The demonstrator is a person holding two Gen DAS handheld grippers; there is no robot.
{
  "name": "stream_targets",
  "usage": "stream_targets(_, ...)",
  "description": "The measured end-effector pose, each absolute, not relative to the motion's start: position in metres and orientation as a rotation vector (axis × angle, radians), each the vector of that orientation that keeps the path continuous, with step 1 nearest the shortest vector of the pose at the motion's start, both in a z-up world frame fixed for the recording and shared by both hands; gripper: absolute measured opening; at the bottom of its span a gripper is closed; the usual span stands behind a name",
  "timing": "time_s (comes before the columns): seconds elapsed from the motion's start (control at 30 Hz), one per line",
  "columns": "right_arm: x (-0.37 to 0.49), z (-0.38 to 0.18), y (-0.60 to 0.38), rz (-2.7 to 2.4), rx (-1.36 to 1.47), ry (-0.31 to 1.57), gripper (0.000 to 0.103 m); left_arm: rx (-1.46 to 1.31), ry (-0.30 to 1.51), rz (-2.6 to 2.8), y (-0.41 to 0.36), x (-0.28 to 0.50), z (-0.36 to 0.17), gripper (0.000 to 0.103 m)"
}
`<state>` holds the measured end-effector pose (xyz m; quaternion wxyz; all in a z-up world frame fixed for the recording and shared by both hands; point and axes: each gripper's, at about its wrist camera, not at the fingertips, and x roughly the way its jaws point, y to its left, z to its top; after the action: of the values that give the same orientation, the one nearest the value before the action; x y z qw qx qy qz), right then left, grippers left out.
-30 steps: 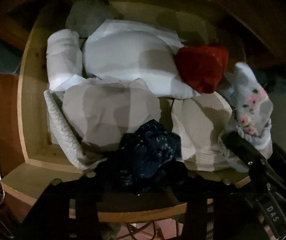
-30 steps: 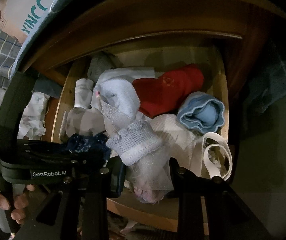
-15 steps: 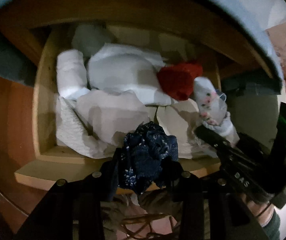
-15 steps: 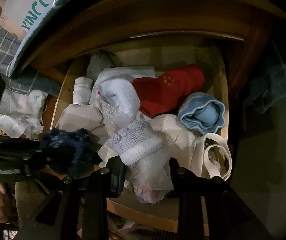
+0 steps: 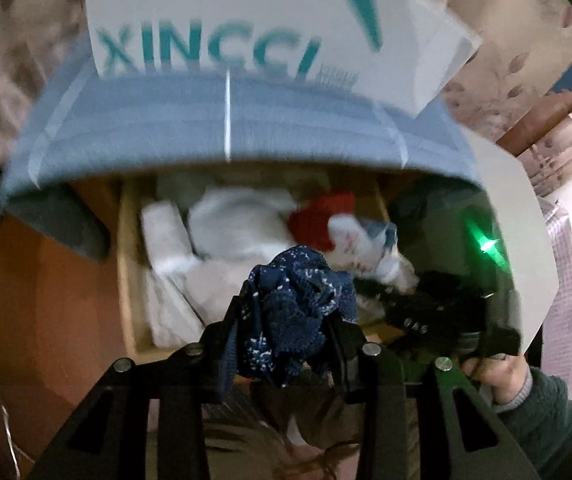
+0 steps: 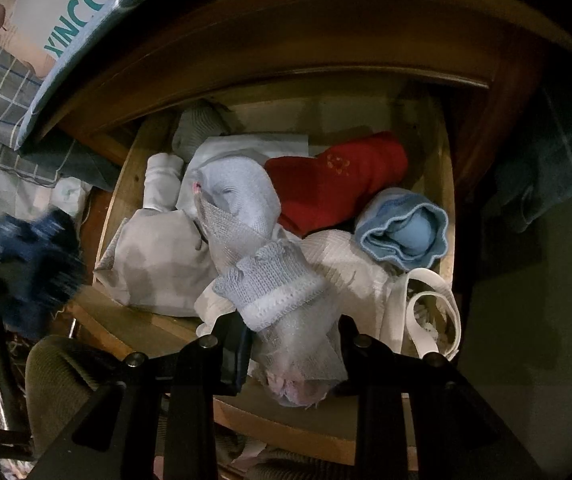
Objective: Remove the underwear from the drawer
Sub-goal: 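Carry the blue underwear into the white box and open the left gripper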
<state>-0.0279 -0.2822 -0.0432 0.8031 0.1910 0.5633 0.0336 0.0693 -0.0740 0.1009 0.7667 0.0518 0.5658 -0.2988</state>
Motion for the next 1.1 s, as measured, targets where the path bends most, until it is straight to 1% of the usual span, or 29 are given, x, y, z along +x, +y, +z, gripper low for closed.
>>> stream_targets(0.07,-0.027,-0.043,-0.281,0.071,0.403,1.207,0.027,0.129,1.142,-0.654,-0.07,0.069,0.125,0.038)
stream_targets(0.2,-0.027,-0.042,-0.279,0.067,0.396,1.208,0.027,0.142,0.911,-0.652,-0.061,0.07,0.18,0.038)
stream_targets(0.37,-0.026,-0.041,-0.277,0.067,0.382,1.209,0.027,0.09,0.716,-0.621,-0.051,0.091,0.246,0.038)
stream_targets(0.57,-0.028,-0.04,-0.275,0.058,0.37,1.208,0.027,0.083,0.614,-0.597,-0.059,0.141,0.293,0.038)
stream_targets(0.67,-0.028,-0.041,-0.273,0.053,0.362,1.208,0.027,0.097,0.625,-0.599,-0.072,0.178,0.297,0.038)
stream_targets(0.77,-0.028,-0.04,-0.273,0.048,0.355,1.209,0.027,0.088,0.669,-0.596,-0.086,0.21,0.287,0.038)
stream_targets(0.9,-0.027,-0.041,-0.272,0.048,0.353,1.211,0.027,0.085,0.757,-0.585,-0.102,0.247,0.261,0.038)
stream_targets(1.1,-0.027,-0.042,-0.273,0.051,0.355,1.21,0.027,0.137,0.853,-0.53,-0.117,0.265,0.212,0.038)
